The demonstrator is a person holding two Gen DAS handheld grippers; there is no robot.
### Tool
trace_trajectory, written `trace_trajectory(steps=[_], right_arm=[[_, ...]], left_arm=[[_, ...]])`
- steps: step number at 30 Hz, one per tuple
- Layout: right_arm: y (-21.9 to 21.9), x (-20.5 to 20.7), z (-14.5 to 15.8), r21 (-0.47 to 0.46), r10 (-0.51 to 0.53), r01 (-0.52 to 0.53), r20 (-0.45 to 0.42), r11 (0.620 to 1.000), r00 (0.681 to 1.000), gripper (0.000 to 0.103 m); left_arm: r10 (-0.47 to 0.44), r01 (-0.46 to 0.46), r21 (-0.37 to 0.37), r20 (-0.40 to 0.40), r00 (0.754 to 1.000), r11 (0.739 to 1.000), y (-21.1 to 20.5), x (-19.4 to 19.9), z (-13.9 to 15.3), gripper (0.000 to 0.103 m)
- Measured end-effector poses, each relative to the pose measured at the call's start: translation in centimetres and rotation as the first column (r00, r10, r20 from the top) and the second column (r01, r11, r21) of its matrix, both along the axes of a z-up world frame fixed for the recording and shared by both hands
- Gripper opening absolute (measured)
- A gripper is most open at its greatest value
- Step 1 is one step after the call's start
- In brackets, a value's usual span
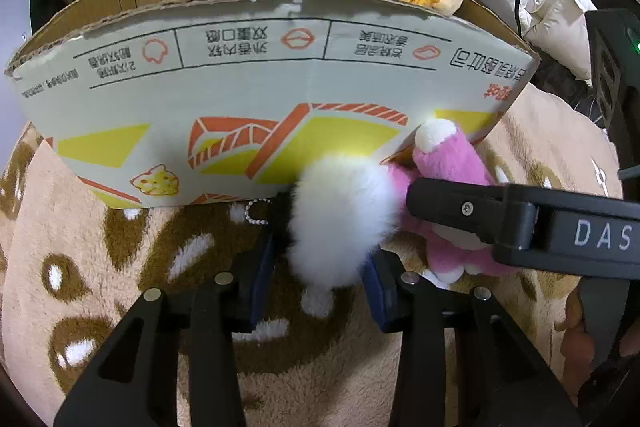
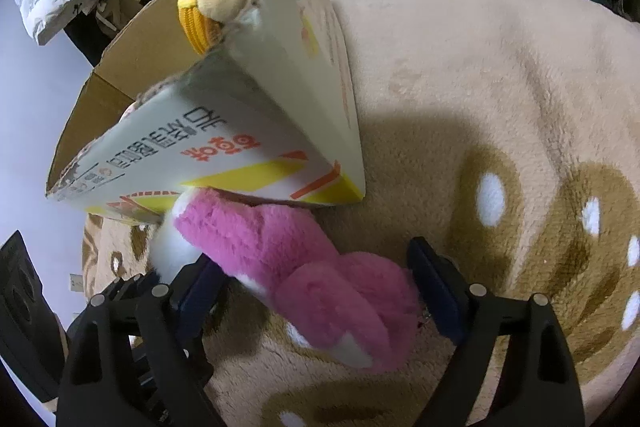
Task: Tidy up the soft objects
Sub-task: 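Grasp the white fluffy toy with the left tool while the right grasps the pink plush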
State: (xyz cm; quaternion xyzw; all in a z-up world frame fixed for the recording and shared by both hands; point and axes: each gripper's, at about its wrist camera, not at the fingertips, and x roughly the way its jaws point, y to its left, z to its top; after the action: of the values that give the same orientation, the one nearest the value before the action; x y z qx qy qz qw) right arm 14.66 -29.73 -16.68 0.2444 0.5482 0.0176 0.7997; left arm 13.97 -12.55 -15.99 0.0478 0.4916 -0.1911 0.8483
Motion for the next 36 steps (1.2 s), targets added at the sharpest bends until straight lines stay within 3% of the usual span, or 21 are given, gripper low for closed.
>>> trace_trajectory(steps=[4, 10, 13, 20, 23, 24, 28, 31, 36], right_arm=[[0.2, 0.1, 0.0, 0.001, 0.000, 0.000, -0.007, 1.000, 1.000, 0.093], [0.0, 0.2, -0.2, 0.013, -0.006, 0.006, -0.019, 1.000, 1.000, 0.093], [-0.1, 0.3, -0.3, 0.016, -0.007, 0.008, -0.022, 1.000, 1.000, 0.093], [-0.1, 0.2, -0.4, 0.011, -0.009, 0.009, -0.022, 1.000, 1.000, 0.093], [0.1, 0.3, -0.4, 0.009, -0.009, 0.009, -0.023, 1.000, 1.000, 0.093], [0.2, 0.3, -0.4, 0.006, -0.008, 0.008, -0.023, 1.000, 1.000, 0.093], [0.7, 0.3, -0.3, -0.001, -0.007, 0.007, -0.018, 1.000, 1.000, 0.093], [0.9, 0.2, 0.1, 0.001, 0.002, -0.002, 0.001, 1.000, 1.000, 0.080], [1.7, -0.1, 0.5, -0.013, 0.020, -0.020, 0.006, 1.000, 1.000, 0.075]], left_arm=[[-0.007, 0.007, 0.026, 0.005, 1.000, 1.000, -0.2, 0.1, -0.1, 0.043], [0.011, -0.011, -0.014, -0.007, 1.000, 1.000, 0.5, 0.6, -0.4, 0.046], [0.013, -0.013, 0.020, -0.003, 1.000, 1.000, 0.3, 0.8, -0.6, 0.056], [0.015, -0.015, 0.024, -0.005, 1.000, 1.000, -0.2, 0.9, -0.8, 0.059], [-0.017, 0.015, 0.051, 0.024, 1.000, 0.999, -1.0, 1.0, -0.6, 0.057], [-0.027, 0.025, 0.051, 0.025, 0.999, 0.998, -1.2, 1.0, -0.5, 0.050], [-0.034, 0.033, 0.028, 0.036, 0.999, 0.999, -1.6, 0.9, -0.1, 0.042], [-0.032, 0.031, 0.028, 0.043, 0.999, 0.999, -1.6, 0.9, 0.2, 0.040], [-0.015, 0.012, 0.052, 0.071, 0.997, 0.999, -1.6, 0.5, 0.9, 0.040]])
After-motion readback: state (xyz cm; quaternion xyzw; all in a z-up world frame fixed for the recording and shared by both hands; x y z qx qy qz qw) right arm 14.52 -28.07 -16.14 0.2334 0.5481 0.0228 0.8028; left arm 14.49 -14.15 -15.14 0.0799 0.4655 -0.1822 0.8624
